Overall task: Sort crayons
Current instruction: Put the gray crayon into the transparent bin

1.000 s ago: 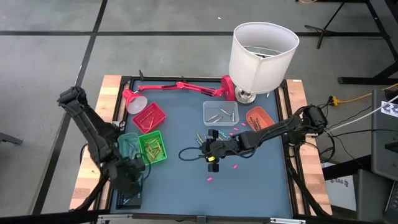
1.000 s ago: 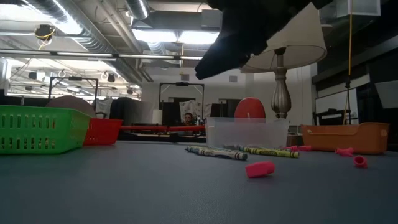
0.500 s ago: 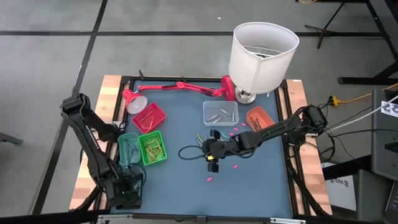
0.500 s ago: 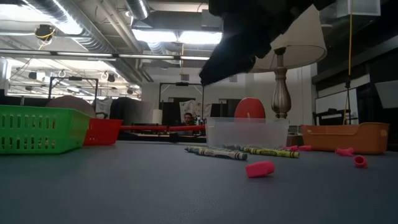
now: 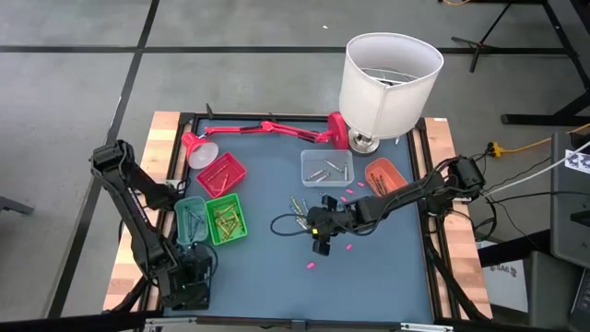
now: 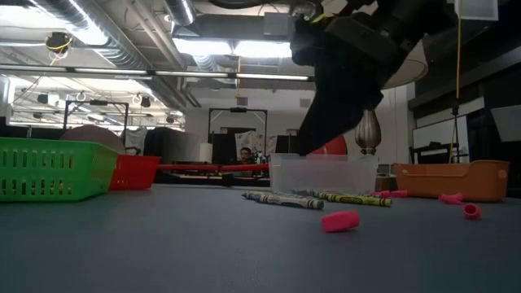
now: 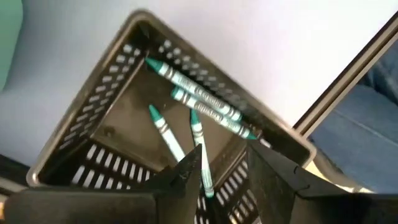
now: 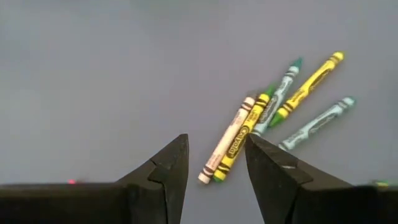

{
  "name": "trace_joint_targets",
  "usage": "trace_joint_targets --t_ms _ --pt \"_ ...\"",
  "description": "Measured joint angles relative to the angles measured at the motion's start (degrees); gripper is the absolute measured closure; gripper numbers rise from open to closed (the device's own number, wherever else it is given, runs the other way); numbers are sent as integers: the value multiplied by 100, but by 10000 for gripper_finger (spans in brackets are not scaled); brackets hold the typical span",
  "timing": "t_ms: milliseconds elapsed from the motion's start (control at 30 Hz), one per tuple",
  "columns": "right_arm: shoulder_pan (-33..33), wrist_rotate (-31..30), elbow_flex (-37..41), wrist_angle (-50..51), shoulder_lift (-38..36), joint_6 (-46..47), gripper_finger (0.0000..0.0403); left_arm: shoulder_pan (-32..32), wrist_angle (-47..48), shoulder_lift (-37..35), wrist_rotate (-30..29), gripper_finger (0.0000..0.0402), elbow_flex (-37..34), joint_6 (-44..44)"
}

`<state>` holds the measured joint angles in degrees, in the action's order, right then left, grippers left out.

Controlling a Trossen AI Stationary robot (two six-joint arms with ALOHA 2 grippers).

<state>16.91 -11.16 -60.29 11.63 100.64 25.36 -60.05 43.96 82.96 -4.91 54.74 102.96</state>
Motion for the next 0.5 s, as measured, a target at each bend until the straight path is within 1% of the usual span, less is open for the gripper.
trace_joint_targets --t_ms 133,267,367,500 --pt "9 303 230 -431 0 55 247 0 -8 0 -81 296 0 -2" --pt "110 370 493 -1102 0 41 247 0 -11 0 -87 306 0 -2" --pt "222 275 584 -1289 15 36 247 2 -13 0 -90 312 0 -2" --pt "387 -35 589 -1378 213 29 247 2 -61 0 -70 318 0 -4"
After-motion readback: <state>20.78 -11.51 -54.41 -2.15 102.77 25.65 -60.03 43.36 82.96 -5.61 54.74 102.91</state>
